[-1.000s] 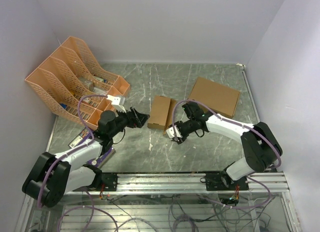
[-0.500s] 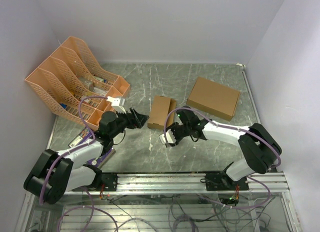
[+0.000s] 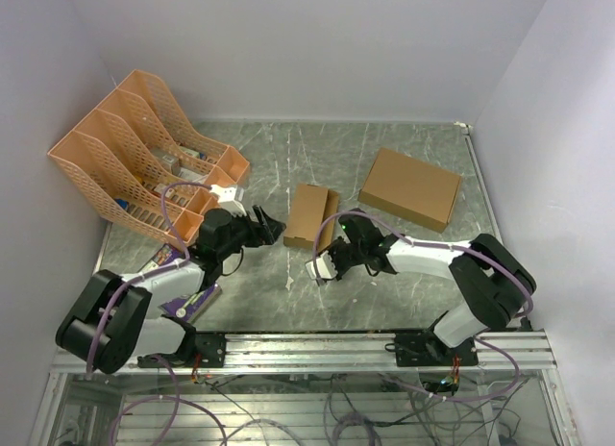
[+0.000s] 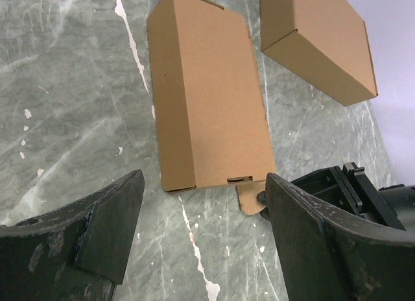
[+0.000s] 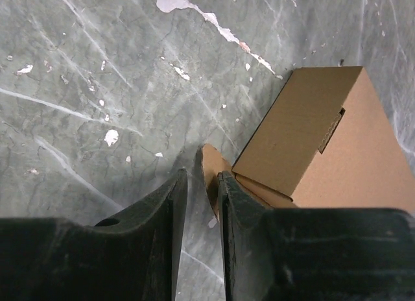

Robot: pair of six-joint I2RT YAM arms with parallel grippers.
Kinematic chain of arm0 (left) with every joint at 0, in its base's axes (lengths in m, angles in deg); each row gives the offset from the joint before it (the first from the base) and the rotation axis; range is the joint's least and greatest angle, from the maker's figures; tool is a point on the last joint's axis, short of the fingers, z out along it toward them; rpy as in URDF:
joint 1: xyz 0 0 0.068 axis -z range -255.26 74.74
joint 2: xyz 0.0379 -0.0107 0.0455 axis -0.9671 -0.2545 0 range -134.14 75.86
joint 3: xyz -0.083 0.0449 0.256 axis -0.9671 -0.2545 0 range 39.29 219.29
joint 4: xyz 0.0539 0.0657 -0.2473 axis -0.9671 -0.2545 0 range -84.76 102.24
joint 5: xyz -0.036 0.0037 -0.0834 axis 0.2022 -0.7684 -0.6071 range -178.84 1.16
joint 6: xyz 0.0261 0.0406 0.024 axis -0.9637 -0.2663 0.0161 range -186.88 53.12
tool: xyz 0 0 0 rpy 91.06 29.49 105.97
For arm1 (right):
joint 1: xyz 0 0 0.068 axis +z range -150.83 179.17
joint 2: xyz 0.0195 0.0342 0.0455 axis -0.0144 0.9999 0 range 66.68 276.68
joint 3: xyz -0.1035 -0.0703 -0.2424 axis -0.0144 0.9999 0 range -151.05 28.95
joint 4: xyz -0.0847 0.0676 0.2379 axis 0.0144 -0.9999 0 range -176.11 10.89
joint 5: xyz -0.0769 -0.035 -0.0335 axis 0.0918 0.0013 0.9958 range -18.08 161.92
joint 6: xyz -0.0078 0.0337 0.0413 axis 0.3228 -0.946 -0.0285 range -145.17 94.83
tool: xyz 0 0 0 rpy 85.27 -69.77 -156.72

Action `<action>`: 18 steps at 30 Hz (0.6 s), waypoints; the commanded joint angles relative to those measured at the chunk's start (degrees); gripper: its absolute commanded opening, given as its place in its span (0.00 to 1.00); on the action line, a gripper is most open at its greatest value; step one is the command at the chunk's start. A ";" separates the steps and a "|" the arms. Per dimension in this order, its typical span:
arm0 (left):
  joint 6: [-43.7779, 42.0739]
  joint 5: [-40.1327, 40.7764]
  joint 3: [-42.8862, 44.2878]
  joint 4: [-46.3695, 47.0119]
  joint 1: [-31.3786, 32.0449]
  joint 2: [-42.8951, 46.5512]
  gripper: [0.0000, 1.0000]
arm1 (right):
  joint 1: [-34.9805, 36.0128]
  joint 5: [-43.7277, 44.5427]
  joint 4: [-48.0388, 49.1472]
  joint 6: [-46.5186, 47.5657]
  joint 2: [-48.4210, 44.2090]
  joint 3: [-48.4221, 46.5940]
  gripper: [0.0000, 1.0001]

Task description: Fold the paper box

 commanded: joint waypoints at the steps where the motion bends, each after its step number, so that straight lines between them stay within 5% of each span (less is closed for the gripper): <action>1: 0.44 2.20 2.23 0.83 -0.07 -1.71 0.86 | 0.48 0.66 3.54 0.07 0.58 0.92 0.25; 18: 0.31 0.67 6.46 4.30 0.15 -13.20 0.85 | 0.87 2.26 4.67 0.12 1.02 1.18 0.09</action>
